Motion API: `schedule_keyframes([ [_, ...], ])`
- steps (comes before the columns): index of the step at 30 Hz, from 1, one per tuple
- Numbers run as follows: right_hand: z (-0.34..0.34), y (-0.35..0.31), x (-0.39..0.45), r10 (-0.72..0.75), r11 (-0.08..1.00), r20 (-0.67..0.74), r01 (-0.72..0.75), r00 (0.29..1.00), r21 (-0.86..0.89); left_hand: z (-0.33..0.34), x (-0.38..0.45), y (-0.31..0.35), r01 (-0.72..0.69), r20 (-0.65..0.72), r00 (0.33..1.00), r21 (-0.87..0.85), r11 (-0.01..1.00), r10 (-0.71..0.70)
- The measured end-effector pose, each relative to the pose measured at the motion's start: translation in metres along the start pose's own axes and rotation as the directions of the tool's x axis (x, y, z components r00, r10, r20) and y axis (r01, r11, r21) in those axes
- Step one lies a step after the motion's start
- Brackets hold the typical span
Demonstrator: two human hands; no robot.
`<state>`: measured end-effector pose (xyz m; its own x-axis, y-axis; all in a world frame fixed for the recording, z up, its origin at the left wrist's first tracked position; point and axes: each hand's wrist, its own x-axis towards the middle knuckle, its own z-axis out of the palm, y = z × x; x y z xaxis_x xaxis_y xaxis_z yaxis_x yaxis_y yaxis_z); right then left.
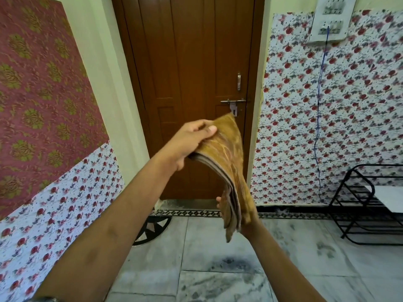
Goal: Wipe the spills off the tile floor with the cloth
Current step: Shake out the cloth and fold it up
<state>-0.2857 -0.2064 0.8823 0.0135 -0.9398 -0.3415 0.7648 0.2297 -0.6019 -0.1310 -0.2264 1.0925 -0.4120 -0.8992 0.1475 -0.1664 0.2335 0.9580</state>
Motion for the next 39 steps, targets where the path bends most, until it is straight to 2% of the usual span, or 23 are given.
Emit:
schedule_keyframes([
  [3,-0.009,0.004,-0.001,-0.036,0.993,0.111,0.023,0.993,0.120,-0.019,0.009,-0.016,0.070,-0.146,0.984,-0.190,0.979,-0.099],
  [5,-0.005,0.004,-0.004,-0.068,0.978,0.139,0.038,0.988,0.205,-0.032,0.013,-0.038,0.153,-0.172,0.966,-0.213,0.965,-0.191],
  [6,-0.004,0.003,-0.006,-0.070,0.980,0.131,0.044,0.989,0.195,-0.039,0.013,-0.050,0.202,-0.177,0.955,-0.192,0.960,-0.236],
  [9,-0.008,0.000,-0.007,-0.048,0.992,0.083,0.038,0.995,0.121,-0.052,0.009,-0.086,0.330,-0.204,0.918,-0.080,0.941,-0.339],
  [11,-0.012,0.000,-0.007,0.014,1.000,0.070,-0.015,0.997,0.008,-0.059,0.005,-0.104,0.361,-0.240,0.899,-0.062,0.930,-0.365],
  [15,-0.011,0.010,-0.006,0.167,0.963,-0.066,-0.177,0.984,-0.203,-0.064,-0.002,-0.127,0.349,-0.240,0.914,0.052,0.936,-0.328],
  [17,-0.010,0.015,-0.007,0.174,0.947,-0.135,-0.203,0.975,-0.247,-0.064,-0.004,-0.132,0.315,-0.224,0.933,0.131,0.940,-0.281],
  [19,-0.005,0.017,-0.005,0.125,0.940,-0.165,-0.170,0.978,-0.295,-0.063,-0.007,-0.138,0.282,-0.195,0.950,0.207,0.937,-0.243],
  [21,0.002,0.015,-0.001,0.037,0.895,-0.225,-0.133,0.974,-0.426,-0.058,-0.009,-0.146,0.251,-0.141,0.966,0.279,0.927,-0.219],
  [24,0.019,0.005,0.002,-0.191,0.701,-0.219,-0.023,0.957,-0.713,-0.041,-0.012,-0.159,0.201,-0.080,0.980,0.372,0.906,-0.185],
  [26,0.033,0.002,0.003,-0.256,0.640,-0.182,0.025,0.949,-0.768,-0.023,-0.014,-0.168,0.159,-0.079,0.987,0.421,0.893,-0.138],
  [30,0.055,0.003,0.006,-0.219,0.671,-0.173,0.019,0.960,-0.741,0.012,-0.023,-0.184,0.130,-0.136,0.987,0.339,0.932,-0.088],
  [32,0.060,0.006,0.008,-0.298,0.568,-0.159,0.041,0.941,-0.822,0.022,-0.026,-0.187,0.151,-0.169,0.980,0.254,0.955,-0.110],
  [34,0.062,0.007,0.006,-0.339,0.516,-0.161,0.040,0.927,-0.856,0.026,-0.028,-0.186,0.181,-0.163,0.974,0.145,0.973,-0.157],
  [35,0.064,0.007,0.003,-0.311,0.570,-0.168,0.042,0.935,-0.820,0.025,-0.030,-0.185,0.195,-0.141,0.973,0.076,0.978,-0.183],
  [37,0.068,0.002,-0.004,-0.161,0.756,-0.150,0.024,0.975,-0.654,0.021,-0.034,-0.183,0.226,-0.073,0.971,-0.043,0.973,-0.229],
  [38,0.068,-0.001,-0.007,-0.081,0.804,-0.110,0.000,0.991,-0.595,0.019,-0.035,-0.183,0.245,-0.042,0.968,-0.073,0.967,-0.249],
  [39,0.068,-0.004,-0.010,-0.036,0.801,-0.065,-0.010,0.997,-0.599,0.016,-0.036,-0.184,0.262,-0.026,0.964,-0.097,0.960,-0.265],
])
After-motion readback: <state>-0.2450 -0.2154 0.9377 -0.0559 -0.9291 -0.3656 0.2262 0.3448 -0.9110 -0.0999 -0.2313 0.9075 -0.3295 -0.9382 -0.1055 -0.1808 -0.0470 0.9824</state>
